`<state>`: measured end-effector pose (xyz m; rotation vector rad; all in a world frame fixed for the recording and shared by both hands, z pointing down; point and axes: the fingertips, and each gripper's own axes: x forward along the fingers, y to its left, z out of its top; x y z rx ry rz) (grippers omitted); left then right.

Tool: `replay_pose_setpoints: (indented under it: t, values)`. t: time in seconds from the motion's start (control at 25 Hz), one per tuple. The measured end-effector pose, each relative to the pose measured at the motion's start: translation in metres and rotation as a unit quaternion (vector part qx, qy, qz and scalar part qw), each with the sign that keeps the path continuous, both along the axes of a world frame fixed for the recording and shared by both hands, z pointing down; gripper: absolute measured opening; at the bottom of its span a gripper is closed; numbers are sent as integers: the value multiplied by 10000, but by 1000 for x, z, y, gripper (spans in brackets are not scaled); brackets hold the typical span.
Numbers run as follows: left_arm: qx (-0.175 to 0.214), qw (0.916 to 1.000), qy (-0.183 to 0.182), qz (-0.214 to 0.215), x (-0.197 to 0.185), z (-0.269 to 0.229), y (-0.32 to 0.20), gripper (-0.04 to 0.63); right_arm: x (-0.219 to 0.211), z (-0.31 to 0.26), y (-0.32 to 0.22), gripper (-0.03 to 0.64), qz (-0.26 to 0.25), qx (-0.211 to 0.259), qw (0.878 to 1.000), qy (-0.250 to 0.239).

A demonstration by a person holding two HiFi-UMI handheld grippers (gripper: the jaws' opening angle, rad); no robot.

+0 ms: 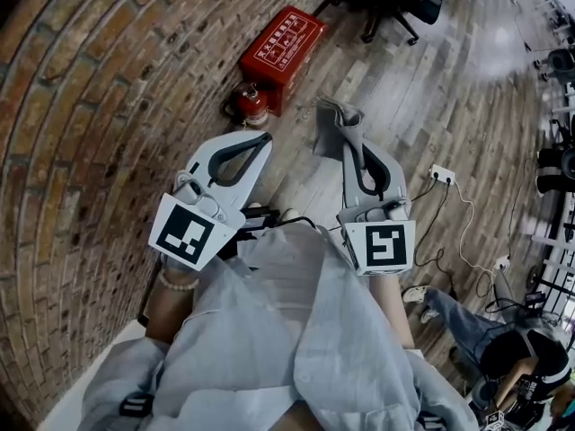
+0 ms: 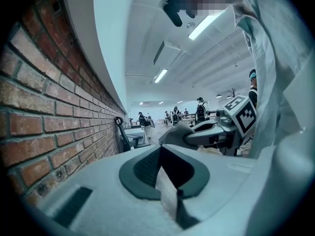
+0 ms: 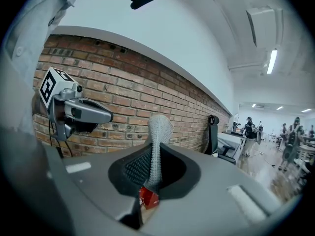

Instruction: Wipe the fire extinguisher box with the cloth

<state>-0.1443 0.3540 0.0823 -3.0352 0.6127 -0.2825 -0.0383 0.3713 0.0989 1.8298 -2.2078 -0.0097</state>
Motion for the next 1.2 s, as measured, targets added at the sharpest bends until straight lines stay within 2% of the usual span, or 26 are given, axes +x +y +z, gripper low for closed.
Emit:
replay_pose_setpoints:
  t: [0.32, 0.64, 1.04, 1.2]
  values:
    - [185, 9996, -31, -226, 20, -3, 26, -8, 26, 5, 20, 25, -169, 73, 9998, -31]
    - [336, 9992, -142, -165, 36, -1, 43, -8, 44, 12, 33, 25, -62, 157, 9997, -160]
    - [121, 9999, -76, -16, 59, 11, 8, -8, 69, 24, 5, 25, 147, 0, 9998, -156]
    - [219, 9996, -133, 108, 71, 16, -24, -8, 80, 29, -23, 25, 229, -49, 9996, -136]
